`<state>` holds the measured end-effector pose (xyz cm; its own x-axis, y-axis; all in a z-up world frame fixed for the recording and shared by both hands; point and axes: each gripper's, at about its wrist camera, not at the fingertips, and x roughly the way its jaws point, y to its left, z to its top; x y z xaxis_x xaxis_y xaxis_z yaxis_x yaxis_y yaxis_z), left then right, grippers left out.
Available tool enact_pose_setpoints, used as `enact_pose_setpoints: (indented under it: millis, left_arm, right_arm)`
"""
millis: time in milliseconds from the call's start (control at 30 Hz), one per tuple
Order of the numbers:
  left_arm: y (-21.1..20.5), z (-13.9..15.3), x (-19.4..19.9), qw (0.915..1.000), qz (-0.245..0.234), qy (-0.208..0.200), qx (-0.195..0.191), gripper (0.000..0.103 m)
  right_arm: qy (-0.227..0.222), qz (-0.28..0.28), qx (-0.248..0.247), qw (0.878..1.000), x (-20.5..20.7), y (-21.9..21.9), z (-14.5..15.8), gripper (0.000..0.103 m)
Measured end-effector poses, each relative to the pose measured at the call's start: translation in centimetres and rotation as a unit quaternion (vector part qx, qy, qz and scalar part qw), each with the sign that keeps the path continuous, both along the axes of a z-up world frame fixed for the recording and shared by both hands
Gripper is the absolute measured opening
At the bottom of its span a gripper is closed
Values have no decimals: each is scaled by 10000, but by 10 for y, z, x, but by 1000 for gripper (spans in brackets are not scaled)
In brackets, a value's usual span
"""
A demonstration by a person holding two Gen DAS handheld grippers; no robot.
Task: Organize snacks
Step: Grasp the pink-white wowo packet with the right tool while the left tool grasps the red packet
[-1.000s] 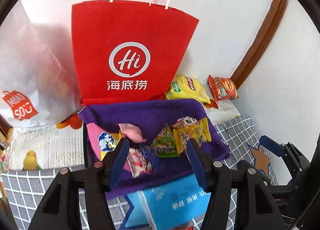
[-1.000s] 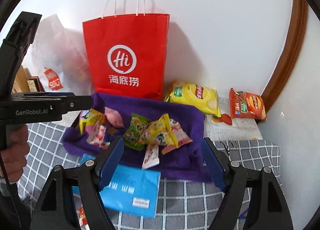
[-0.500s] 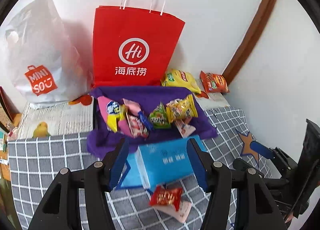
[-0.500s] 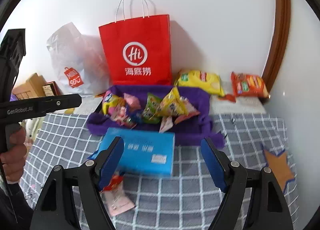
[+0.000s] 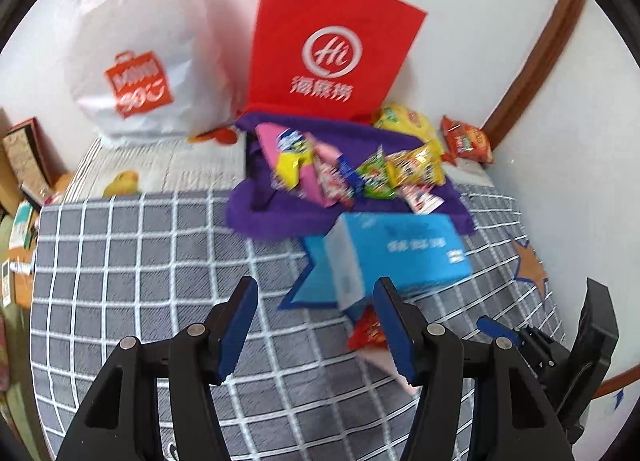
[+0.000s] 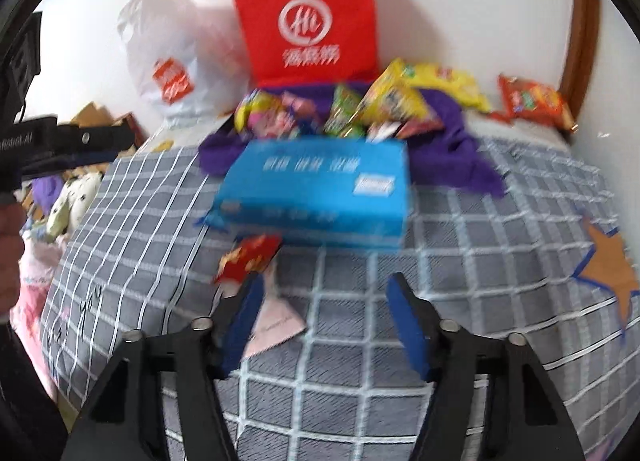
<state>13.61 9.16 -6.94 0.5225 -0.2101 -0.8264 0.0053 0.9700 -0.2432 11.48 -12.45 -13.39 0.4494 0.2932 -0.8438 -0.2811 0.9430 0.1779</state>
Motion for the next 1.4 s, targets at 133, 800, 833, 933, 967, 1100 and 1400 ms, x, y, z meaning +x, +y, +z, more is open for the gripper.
enact_pose_setpoints:
  millis: [133,800,833,933,967,1100,1400]
  left_arm:
    - [13,-15,-8,9999,75,138,-28,58]
    - [21,-45,-16,9990,64,404,-162,58]
    - [17,-46,-16,9990,32,409,-151,58]
    - [7,-51,-15,9988,-51,461,-147,58]
    - [4,-52,-15,9987,-75,481,-151,58]
    - [-13,-62,-13,9978,-213,577,-236,58]
    - [-58,-71,-3,9956,-632,655,-236,58]
  right_arm:
    - [-13,240,21,9997,-7,14,-14,61]
    - [-112,1116,-483,9925,-16,60,-42,40]
    - [-97,1116,-439,9927,-21,55,-39,40]
    - [-128,1087,-334,9934,-29,42,-32,40]
    - [-163,1061,-297,9938,-33,34,-28,40]
    - [-263,929,-103,9953,-43,11,-16,40]
    - [-561,363,-214,9975,-48,-46,-4,40]
